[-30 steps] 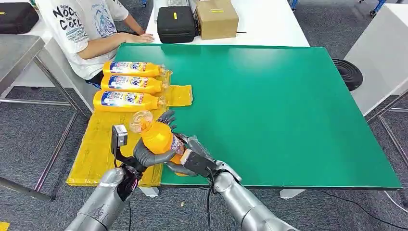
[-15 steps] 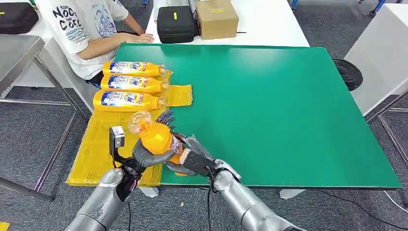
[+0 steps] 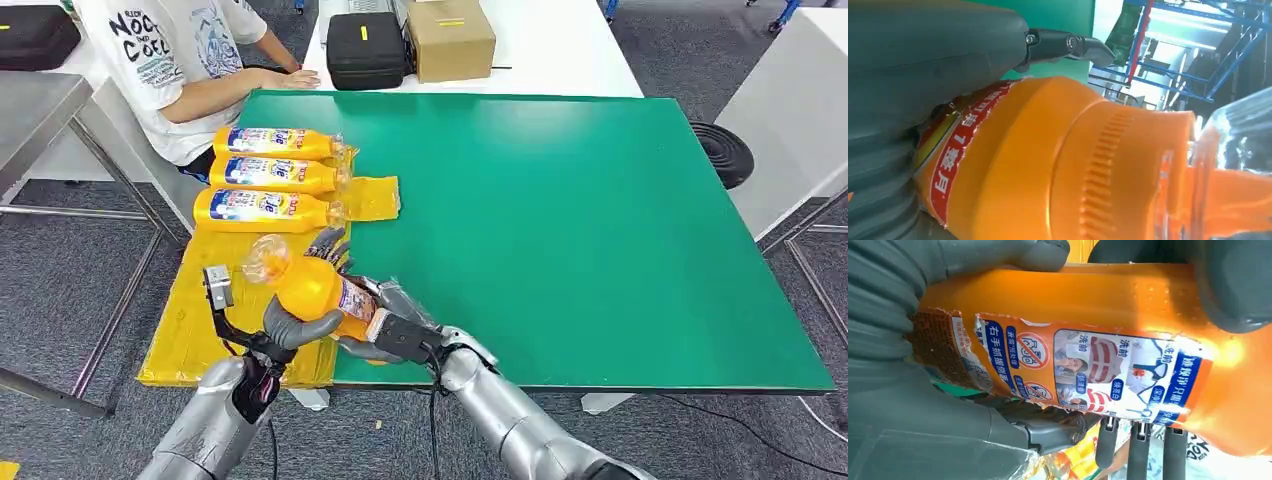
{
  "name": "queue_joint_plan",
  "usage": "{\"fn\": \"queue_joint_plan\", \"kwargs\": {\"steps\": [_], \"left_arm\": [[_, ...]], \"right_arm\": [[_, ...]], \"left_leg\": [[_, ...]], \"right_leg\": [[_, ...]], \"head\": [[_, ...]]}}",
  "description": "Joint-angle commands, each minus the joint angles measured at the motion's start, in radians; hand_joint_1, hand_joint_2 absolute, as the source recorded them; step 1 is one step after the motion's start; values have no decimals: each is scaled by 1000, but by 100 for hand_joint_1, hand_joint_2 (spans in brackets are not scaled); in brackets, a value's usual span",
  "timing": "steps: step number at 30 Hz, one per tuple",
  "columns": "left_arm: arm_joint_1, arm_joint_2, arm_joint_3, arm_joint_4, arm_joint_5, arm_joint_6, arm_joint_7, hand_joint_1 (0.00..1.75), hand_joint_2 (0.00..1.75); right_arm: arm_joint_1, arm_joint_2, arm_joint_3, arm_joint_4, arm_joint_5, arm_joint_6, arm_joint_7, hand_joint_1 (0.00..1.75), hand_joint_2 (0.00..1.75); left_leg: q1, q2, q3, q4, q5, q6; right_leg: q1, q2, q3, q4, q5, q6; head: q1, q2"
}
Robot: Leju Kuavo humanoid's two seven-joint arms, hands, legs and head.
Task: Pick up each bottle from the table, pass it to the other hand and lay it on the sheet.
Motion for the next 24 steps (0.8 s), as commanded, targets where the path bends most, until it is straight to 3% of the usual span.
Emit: {"fn": "queue_joint_plan", "kwargs": {"steps": [1, 5, 6, 7, 8, 9, 15, 16, 17, 18, 24], "left_arm": [[-63, -7, -47, -3, -3, -23, -6, 0, 175], [-65, -7, -51, -2, -4, -27, -12, 0, 175], [-64, -8, -52, -2, -5, -26, -13, 7, 175], [-64, -8, -52, -2, -5, -26, -13, 129, 175], [-63, -9, -50, -4, -5, -23, -18, 129, 175], [-64, -11, -51, -6, -5, -23, -20, 175, 175], [-52, -13, -52, -28, -13, -20, -41, 175, 175], [-50, -13, -51, -31, -14, -17, -43, 175, 175], [-50, -13, -51, -31, -14, -17, -43, 175, 175], [-48, -12, -51, -35, -16, -16, -45, 175, 175], [-49, -8, -50, -36, -25, -5, -46, 175, 175]], "right_arm": [[-18, -4, 73, 100, 12, 19, 2, 175, 175], [-17, -4, 73, 101, 10, 18, 2, 175, 175], [-16, -4, 72, 101, 10, 17, 2, 175, 175], [-16, -4, 72, 101, 10, 17, 2, 175, 175], [-15, -4, 71, 102, 9, 15, 2, 175, 175], [-15, -4, 71, 102, 9, 16, 2, 175, 175], [-16, -2, 65, 121, 13, 11, 2, 175, 175], [-17, 0, 57, 129, 12, 6, 2, 75, 175], [-17, 0, 57, 129, 12, 6, 2, 75, 175], [-17, 2, 50, 132, 12, 2, 2, 0, 175], [-18, 6, 17, 147, 8, -12, 2, 0, 175]], "left_leg": [[1, -2, 1, 0, -1, 0], [1, -3, 3, 0, -1, 0], [1, -2, 2, 0, -1, 0], [1, -3, 4, 0, -2, 0], [1, -2, 2, 0, -1, 0], [1, -3, 4, 0, -2, 0], [1, -3, 2, 0, -1, 0], [1, -3, 4, 0, -2, 0], [1, -3, 3, 0, -1, 0], [1, -2, 2, 0, -1, 0], [1, -2, 2, 0, -1, 0]], "right_leg": [[1, -2, 2, 0, -1, -2], [2, -4, 5, -1, -2, -2], [2, -3, 4, -1, -2, -2], [2, -4, 6, -1, -2, -3], [1, -3, 3, 0, -2, -2], [2, -4, 6, -1, -3, -3], [1, -4, 4, -1, -2, -2], [2, -4, 6, -1, -3, -3], [1, -4, 4, -1, -2, -2], [2, -3, 3, -1, -2, -2], [1, -3, 3, -1, -1, -2]], "head": [[0, 0], [0, 0], [0, 0], [0, 0], [0, 0], [0, 0], [-1, 0], [0, 0], [-1, 0], [0, 0], [0, 0]]}}
